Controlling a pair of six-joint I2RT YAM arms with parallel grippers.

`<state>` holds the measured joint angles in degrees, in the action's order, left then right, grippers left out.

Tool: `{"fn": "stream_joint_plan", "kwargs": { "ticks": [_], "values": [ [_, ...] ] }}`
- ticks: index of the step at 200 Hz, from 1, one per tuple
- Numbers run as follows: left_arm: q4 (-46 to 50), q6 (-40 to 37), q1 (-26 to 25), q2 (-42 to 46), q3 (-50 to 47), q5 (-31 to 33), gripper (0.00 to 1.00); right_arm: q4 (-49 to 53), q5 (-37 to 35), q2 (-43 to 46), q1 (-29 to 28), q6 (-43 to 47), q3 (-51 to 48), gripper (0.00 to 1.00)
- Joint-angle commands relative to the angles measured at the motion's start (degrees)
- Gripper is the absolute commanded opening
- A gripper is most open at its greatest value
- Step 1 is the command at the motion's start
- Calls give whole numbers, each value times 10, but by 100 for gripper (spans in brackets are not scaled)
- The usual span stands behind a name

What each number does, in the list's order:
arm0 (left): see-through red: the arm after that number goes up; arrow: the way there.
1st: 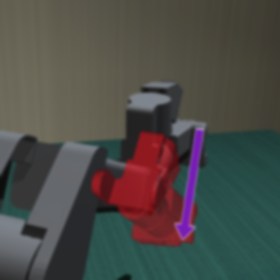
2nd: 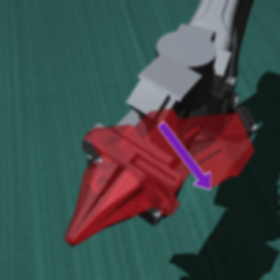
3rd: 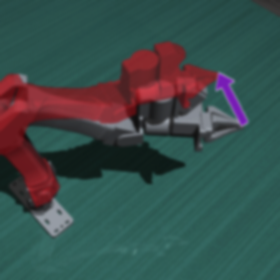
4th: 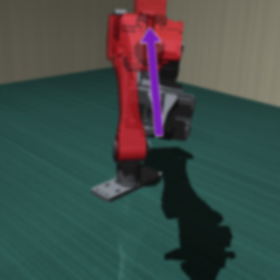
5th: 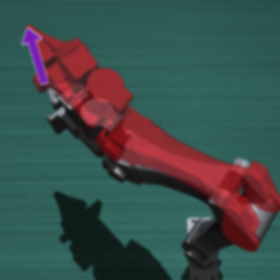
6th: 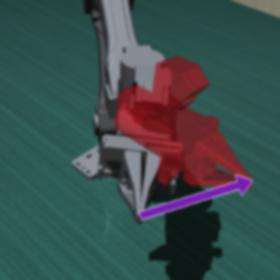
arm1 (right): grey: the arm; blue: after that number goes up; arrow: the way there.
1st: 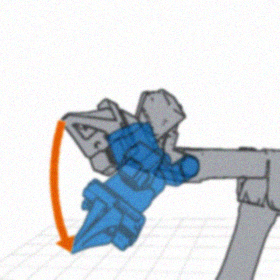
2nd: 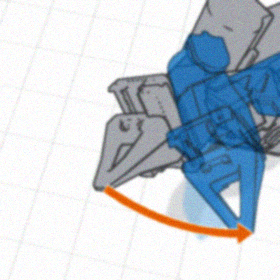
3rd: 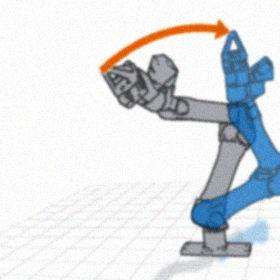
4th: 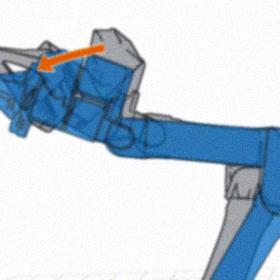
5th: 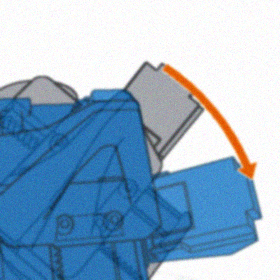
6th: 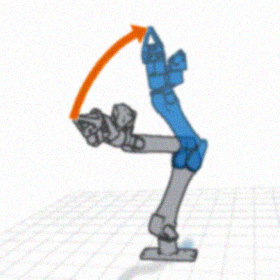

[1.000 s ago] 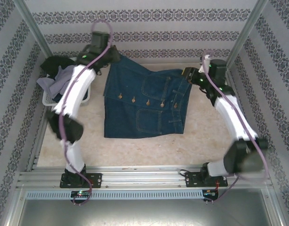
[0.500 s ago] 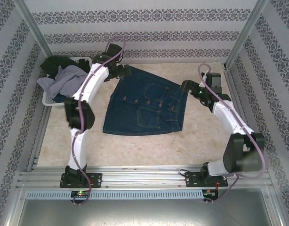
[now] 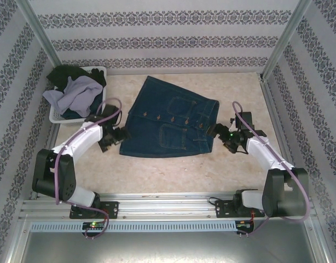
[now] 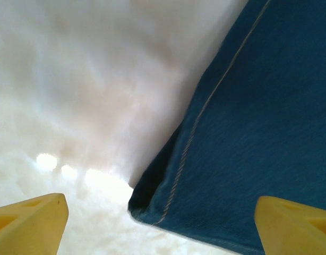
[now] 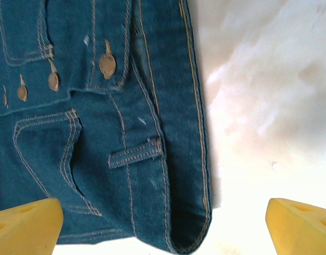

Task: Fold and stack the skirts

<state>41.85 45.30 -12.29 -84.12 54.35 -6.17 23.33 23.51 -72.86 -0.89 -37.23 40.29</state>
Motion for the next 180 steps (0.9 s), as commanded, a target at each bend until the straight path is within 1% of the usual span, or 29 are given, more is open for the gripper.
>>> {"fn": "stream_joint_plan", "kwargs": {
  "ticks": [1,12,25,39,62,74,87,102,116,130,139,164,180],
  "values": [
    [-101,100,2,30,-63,-80,89,-6,33,31,0,-37,-38,98],
    [-133,116,2,29,-86,-85,88,-15,45,41,-1,-40,-51,98],
    [-162,125,2,20,-96,-90,82,-30,65,49,-1,-43,-62,98],
    [-173,127,2,8,-92,-94,75,-39,82,54,-2,-47,-69,98],
    [-185,112,2,-1,-89,-64,71,-63,91,59,-11,-67,-89,97],
    [-202,111,2,-11,-92,-62,65,-81,96,57,-18,-79,-101,93],
    [-226,120,1,-21,-97,-87,55,-95,99,52,-24,-87,-106,90],
    [-235,128,-2,-25,-105,-98,46,-90,75,52,-25,-78,-95,88],
    [-222,127,-2,-21,-112,-86,38,-74,41,45,-24,-44,-63,86],
    [-206,120,-3,-19,-114,-74,26,-46,18,23,-24,4,-11,83],
    [-204,115,-2,-18,-116,-74,19,-32,-7,-3,-23,28,34,79],
    [-195,102,-3,-20,-115,-70,0,-47,-27,-90,-20,58,119,66],
    [-192,96,-2,-20,-114,-68,0,-63,-22,-152,-20,56,161,55]
  ]
}}
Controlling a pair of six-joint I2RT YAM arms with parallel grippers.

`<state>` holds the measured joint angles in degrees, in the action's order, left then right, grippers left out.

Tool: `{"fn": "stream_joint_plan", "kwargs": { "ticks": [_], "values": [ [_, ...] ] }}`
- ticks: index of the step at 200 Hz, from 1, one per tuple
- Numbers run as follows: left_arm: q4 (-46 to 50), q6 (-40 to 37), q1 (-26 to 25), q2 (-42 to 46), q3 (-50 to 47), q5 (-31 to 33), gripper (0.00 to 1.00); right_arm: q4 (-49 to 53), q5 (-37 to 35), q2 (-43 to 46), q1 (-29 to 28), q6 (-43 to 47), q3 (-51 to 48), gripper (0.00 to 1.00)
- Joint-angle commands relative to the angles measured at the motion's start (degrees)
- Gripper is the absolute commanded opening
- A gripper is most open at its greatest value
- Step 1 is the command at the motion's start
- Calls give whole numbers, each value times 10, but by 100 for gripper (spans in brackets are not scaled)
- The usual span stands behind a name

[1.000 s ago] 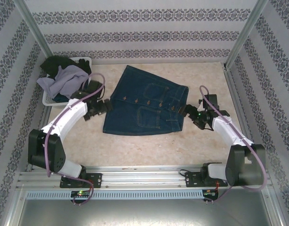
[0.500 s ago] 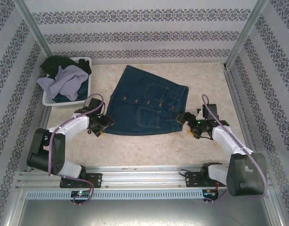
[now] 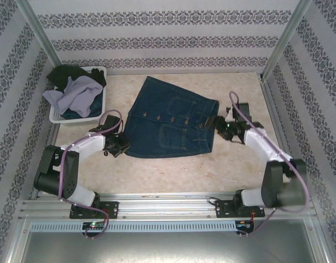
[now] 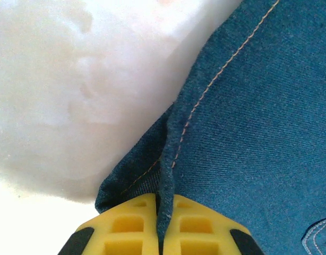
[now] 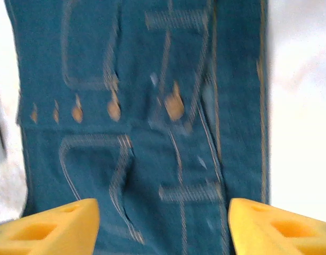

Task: Fold and stack the skirts

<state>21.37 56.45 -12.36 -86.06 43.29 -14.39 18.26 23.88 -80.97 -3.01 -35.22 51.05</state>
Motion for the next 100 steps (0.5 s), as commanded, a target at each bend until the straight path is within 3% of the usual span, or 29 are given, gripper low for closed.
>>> {"fn": "stream_joint_plan", "kwargs": {
  "ticks": [1,30,48,100],
  "values": [
    [12,-15,-2,0,-3,15,0,-12,-25,-74,1,36,56,55],
    [10,-21,-2,-2,-1,11,0,-8,13,-162,-9,32,110,43],
    [7,-23,-1,-5,3,6,0,-3,-3,-189,-16,37,121,35],
    [10,-31,-1,-9,8,3,0,14,-2,-232,-28,45,131,33]
  ]
}}
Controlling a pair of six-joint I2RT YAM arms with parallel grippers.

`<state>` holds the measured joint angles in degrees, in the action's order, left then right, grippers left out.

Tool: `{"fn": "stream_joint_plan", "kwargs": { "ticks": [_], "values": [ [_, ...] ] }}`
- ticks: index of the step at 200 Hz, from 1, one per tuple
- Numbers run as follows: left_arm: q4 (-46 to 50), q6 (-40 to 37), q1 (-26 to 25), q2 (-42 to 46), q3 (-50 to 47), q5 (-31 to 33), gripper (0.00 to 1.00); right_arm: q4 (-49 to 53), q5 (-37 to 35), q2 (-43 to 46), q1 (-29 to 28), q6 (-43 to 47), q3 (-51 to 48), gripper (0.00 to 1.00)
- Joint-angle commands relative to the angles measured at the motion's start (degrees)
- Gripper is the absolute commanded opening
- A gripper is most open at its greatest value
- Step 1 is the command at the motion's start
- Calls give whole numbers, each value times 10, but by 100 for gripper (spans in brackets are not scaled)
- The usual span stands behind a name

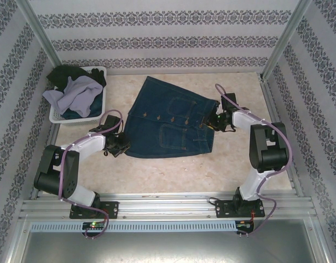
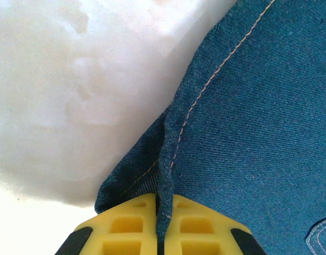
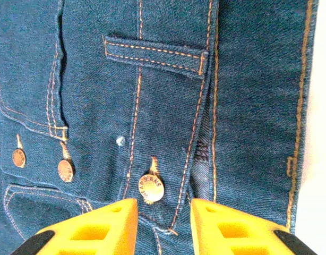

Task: Fold and stack the skirts

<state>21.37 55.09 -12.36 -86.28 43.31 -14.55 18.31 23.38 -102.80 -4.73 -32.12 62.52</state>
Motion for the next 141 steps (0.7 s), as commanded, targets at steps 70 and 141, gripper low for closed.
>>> {"fn": "stream_joint_plan", "kwargs": {
  "ticks": [70,141],
  "values": [
    [9,-22,-2,-12,12,1,0,8,-10,-49,-29,6,17,34],
    [12,-26,-2,-12,12,5,0,23,-65,-32,-37,19,28,0]
  ]
}}
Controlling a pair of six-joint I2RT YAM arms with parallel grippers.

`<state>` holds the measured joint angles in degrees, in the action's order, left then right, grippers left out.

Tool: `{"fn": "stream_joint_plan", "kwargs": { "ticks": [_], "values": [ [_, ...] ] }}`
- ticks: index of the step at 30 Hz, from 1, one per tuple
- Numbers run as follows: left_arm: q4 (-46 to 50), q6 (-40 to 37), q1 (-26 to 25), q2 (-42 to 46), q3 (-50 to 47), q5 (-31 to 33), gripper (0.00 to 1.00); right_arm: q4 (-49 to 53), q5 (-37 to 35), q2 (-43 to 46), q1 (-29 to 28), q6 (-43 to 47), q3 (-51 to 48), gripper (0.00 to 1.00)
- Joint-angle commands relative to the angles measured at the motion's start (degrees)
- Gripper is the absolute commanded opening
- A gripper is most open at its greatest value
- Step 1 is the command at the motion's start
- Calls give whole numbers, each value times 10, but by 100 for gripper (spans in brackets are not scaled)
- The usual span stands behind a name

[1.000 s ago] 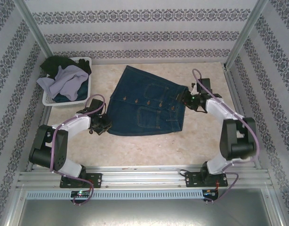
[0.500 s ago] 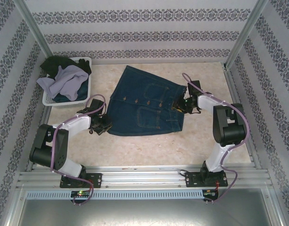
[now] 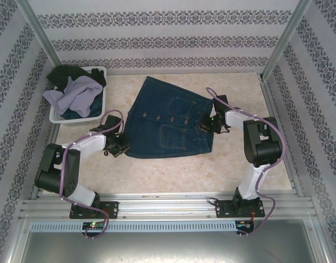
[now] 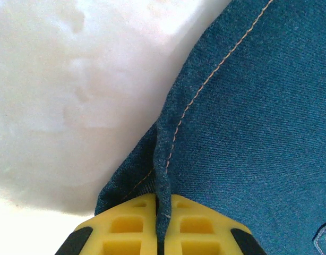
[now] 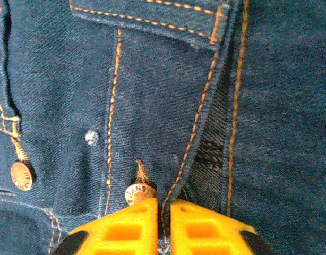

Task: Fold and stack the skirts

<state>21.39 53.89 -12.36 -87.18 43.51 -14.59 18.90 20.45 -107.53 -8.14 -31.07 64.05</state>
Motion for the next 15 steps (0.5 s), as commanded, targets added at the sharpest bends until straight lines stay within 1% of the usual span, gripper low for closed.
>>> {"fn": "stream_joint_plan", "kwargs": {
  "ticks": [1,5,8,11,15],
  "values": [
    [12,-15,-2,-3,10,6,0,18,-36,17,-3,9,12,0],
    [32,-16,-2,12,8,29,0,44,-60,82,10,25,-5,0],
    [40,-20,-2,23,5,37,0,64,-68,117,32,47,-20,0],
    [44,-24,-1,30,2,36,0,78,-88,117,47,65,-26,0],
    [48,-31,-1,37,0,38,0,77,-105,89,65,77,-28,0]
  ]
}}
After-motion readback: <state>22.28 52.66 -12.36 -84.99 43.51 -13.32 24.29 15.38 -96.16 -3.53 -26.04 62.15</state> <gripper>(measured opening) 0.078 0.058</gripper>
